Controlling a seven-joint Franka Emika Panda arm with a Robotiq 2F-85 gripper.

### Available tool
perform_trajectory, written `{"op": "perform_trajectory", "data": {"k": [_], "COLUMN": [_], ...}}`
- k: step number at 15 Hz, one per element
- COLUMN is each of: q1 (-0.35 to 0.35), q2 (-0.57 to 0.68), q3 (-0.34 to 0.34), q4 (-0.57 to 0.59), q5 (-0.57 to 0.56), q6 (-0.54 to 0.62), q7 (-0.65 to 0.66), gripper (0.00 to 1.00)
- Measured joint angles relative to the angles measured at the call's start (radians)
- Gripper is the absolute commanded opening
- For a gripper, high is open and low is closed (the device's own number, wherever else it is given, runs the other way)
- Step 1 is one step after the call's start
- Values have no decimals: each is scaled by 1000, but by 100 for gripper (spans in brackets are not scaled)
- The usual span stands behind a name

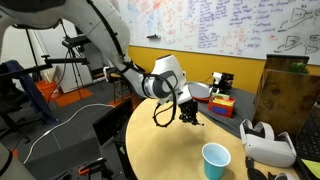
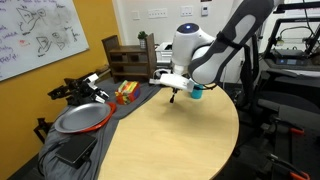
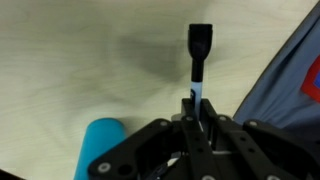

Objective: Take the marker from the table and place it in the blue cup

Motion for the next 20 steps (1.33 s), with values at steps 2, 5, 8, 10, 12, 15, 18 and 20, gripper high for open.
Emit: {"op": "perform_trajectory", "data": {"k": [2, 5, 8, 10, 12, 15, 18, 20], "q1": [71, 190, 323, 417, 506, 625, 713, 751], "q2": [-7, -8, -4, 7, 28, 77, 139, 183], "q3": [-80, -216, -360, -460, -553, -679, -782, -830], "q4": [-5, -13, -27, -38, -50, -72, -100, -120], "q5": [-80, -193, -280, -320, -336, -331, -280, -223], "q6": [3, 5, 6, 6, 6, 6, 6, 6], "q7": [70, 181, 282, 340, 380, 418, 425, 425], "gripper": [3, 3, 3, 3, 3, 3, 3, 3]}}
